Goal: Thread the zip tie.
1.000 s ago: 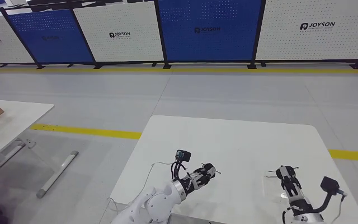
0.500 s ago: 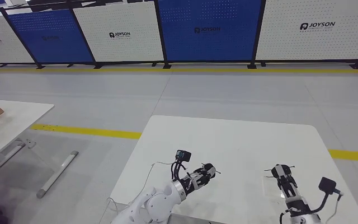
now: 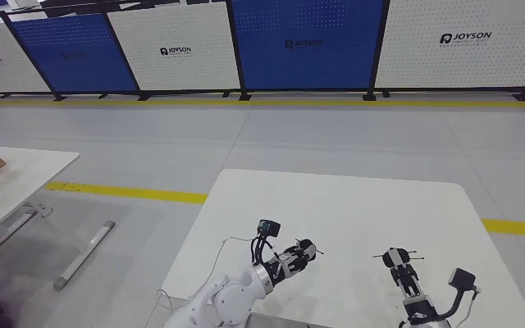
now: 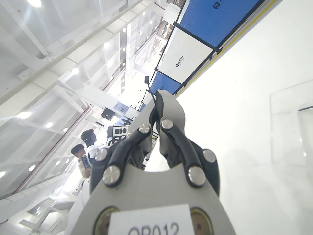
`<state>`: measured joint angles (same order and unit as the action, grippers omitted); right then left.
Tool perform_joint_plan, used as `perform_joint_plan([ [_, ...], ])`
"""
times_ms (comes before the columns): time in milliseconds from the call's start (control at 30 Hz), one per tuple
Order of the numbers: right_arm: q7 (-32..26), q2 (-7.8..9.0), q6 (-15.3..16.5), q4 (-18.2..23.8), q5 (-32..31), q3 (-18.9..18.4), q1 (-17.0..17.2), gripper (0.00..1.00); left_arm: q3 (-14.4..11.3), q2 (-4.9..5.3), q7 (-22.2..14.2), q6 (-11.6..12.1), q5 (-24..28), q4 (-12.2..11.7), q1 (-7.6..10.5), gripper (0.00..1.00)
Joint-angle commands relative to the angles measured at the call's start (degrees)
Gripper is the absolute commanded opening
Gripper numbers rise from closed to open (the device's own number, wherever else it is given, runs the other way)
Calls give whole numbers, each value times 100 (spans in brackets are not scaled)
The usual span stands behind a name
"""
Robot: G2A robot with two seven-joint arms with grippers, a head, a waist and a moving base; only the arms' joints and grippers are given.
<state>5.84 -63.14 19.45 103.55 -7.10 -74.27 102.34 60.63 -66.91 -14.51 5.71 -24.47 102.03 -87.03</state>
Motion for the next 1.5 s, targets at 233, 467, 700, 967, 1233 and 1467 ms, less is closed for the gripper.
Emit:
perform_joint_plan([
  [233, 100, -22, -21, -53, -157, 72, -27, 0, -183, -87, 554, -281, 262, 23, 94, 0],
  [467, 684, -149, 3, -417, -672, 595, -193, 0, -331, -112, 541, -360, 142, -59, 177, 0],
  [700, 684, -149, 3, -417, -672, 595, -193, 0, -331, -112, 541, -360, 142, -59, 177, 0],
  [967, 576, -242, -81, -436, -676, 908, -409, 0, -331, -112, 541, -360, 142, -59, 177, 0],
  [1233, 665, -357, -114, -660, -703, 1197, -690, 0, -331, -112, 541, -360, 142, -59, 177, 0],
  [1467, 665, -357, -114, -660, -703, 1197, -690, 0, -335, -122, 597, -394, 226, -62, 178, 0],
])
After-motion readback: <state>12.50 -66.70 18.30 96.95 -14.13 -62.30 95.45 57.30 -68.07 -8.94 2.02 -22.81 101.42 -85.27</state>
